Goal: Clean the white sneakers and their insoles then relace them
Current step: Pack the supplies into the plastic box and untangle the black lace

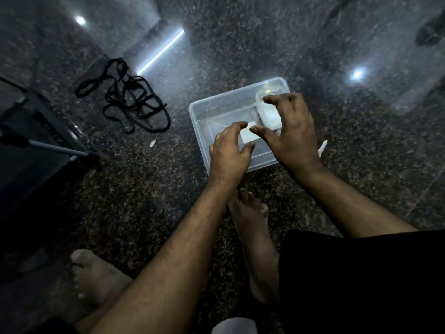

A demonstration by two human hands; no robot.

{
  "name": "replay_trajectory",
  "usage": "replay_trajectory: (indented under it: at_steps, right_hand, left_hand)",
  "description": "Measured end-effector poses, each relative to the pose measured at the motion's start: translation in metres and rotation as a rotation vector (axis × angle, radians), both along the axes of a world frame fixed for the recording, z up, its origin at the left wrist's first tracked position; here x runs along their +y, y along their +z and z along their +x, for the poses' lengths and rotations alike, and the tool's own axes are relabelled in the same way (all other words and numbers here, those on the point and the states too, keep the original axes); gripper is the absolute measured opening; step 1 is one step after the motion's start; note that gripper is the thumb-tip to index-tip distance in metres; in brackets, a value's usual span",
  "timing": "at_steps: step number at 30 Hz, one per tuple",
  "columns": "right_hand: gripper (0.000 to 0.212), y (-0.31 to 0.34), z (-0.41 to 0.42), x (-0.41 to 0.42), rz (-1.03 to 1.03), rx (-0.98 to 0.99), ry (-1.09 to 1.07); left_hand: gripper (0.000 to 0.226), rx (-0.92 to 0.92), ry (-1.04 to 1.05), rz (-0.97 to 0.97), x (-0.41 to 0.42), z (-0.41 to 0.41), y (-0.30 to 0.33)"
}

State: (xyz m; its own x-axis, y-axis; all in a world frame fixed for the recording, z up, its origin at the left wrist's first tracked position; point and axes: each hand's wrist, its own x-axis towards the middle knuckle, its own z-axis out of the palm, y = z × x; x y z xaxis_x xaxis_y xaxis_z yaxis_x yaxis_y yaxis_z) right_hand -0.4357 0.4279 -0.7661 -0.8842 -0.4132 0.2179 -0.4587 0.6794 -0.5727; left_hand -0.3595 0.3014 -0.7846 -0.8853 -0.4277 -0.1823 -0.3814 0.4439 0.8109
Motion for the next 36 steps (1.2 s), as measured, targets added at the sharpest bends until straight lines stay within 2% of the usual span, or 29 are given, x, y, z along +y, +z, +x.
replay_trajectory:
  at_steps: [4,7,10,12,14,17,22,25,30,34,36]
  right_hand:
    - [0.050,-0.004,0.001,-0.018,0.079,-0.013,0.057]
    - [0.037,-0.006,0.000,-0.017,0.227,0.004,0.053]
    - [0.031,-0.006,-0.005,0.007,0.426,0.038,-0.038]
    - [0.036,-0.007,-0.009,0.027,0.600,0.037,-0.073]
    - [0.046,-0.009,-0.010,0.044,0.734,-0.046,-0.097]
    - [0.055,-0.015,-0.006,0.056,0.812,-0.140,-0.119]
    - [0.044,-0.014,-0.007,0.057,0.744,-0.195,-0.093]
    - [0.040,-0.003,-0.012,0.054,0.586,-0.181,-0.046]
    - [0.052,0.010,-0.015,0.040,0.235,-0.235,-0.019]
    - [0.042,0.003,-0.015,0.043,0.252,-0.239,-0.055]
    - [0.043,0.000,-0.016,0.048,0.264,-0.253,-0.072]
  left_hand:
    - [0.043,0.005,0.046,-0.009,-0.017,0.004,-0.001]
    - [0.042,0.009,0.057,-0.009,-0.023,0.006,-0.005]
    - [0.042,0.018,0.051,0.007,-0.019,0.005,-0.010]
    - [0.041,0.012,0.033,0.024,-0.011,0.004,-0.015]
    - [0.041,0.000,-0.005,0.046,0.000,0.001,-0.020]
    - [0.043,-0.003,-0.110,0.017,0.018,-0.007,-0.024]
    - [0.049,-0.025,-0.232,-0.061,0.036,-0.018,-0.023]
    - [0.059,-0.041,-0.317,-0.055,0.039,-0.022,-0.025]
    - [0.075,-0.104,-0.355,-0.002,0.038,-0.023,-0.026]
    - [0.079,-0.105,-0.291,0.089,0.044,-0.018,-0.027]
    - [0.081,-0.123,-0.290,0.105,0.047,-0.016,-0.028]
